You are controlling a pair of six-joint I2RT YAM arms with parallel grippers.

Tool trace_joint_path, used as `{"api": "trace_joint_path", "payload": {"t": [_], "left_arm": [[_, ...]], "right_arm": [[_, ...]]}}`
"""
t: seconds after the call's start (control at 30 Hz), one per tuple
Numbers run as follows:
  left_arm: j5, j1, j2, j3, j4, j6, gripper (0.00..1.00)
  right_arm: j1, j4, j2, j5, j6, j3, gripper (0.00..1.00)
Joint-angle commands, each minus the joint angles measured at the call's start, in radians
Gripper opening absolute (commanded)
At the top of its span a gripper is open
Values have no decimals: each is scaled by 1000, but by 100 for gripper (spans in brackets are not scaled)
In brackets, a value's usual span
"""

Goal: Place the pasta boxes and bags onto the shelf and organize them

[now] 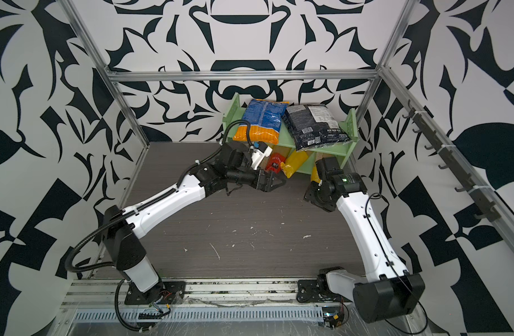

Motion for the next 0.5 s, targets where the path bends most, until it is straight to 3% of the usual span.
{"api": "trace_joint_path", "payload": {"t": [0.0,0.17,0.47], "left_arm": [[-78,66,-97,-70,-61,27,99],[-106,169,-187,-138,-107,46,99],[-102,282,-204,-99,-170,96,99]], "right_arm": [[-3,67,35,80,42,-4,56],[-4,103,141,176,46,-9,56],[-23,133,301,261,10,72,52]]}}
